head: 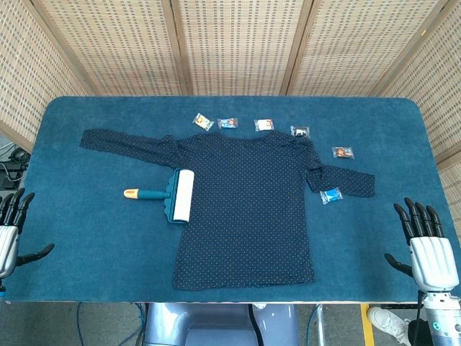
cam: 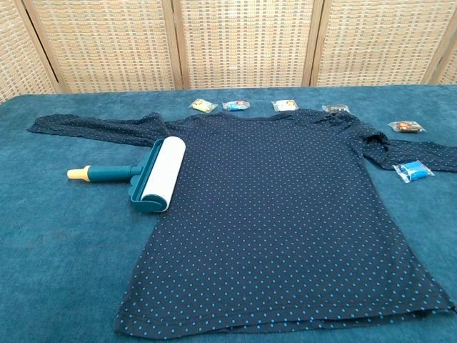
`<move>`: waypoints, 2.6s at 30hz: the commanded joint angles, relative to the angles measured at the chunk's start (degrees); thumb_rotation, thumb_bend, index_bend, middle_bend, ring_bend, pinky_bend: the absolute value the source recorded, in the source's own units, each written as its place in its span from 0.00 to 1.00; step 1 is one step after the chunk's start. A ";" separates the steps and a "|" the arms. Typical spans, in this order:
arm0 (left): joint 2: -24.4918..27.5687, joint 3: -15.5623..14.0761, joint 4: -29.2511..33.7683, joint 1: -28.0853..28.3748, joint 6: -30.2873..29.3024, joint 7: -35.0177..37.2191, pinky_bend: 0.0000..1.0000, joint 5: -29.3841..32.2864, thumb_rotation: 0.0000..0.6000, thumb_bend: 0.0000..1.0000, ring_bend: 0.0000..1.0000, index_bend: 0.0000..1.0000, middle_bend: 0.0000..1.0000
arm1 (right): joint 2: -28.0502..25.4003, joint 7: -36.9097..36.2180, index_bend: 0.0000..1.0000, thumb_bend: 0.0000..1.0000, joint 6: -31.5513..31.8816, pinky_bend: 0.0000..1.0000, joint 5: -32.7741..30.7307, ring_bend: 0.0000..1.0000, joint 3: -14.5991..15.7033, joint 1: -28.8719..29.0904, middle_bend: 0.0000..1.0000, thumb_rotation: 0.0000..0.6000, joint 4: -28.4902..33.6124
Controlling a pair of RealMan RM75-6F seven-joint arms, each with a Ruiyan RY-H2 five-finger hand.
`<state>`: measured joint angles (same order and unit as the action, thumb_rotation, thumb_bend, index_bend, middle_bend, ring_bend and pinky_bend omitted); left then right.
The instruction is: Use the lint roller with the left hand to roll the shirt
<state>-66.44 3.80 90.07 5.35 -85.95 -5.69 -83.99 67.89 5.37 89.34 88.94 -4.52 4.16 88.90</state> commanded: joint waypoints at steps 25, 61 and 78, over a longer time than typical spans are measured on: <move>-0.17 -0.11 0.67 0.65 1.04 -0.83 0.00 0.05 1.00 0.00 0.00 0.00 0.00 | 0.01 -1.02 0.00 0.09 -0.39 0.00 -0.39 0.00 -0.03 -0.03 0.00 1.00 -0.44; 0.13 9.64 3.01 31.00 36.00 -25.35 0.70 34.35 1.00 0.19 0.75 0.42 0.84 | 0.82 -4.87 0.00 0.09 -2.62 0.00 -3.19 0.00 -1.15 0.84 0.00 1.00 -3.31; -13.16 5.23 -7.04 39.45 33.93 -34.95 0.70 42.71 1.00 0.27 0.75 0.42 0.84 | 0.35 -8.08 0.00 0.09 -2.19 0.00 -3.62 0.00 -1.58 0.61 0.00 1.00 -4.21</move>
<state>-79.14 9.32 83.49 44.42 -51.82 -40.24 -41.42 68.25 -2.70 87.13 85.30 -6.09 4.78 84.69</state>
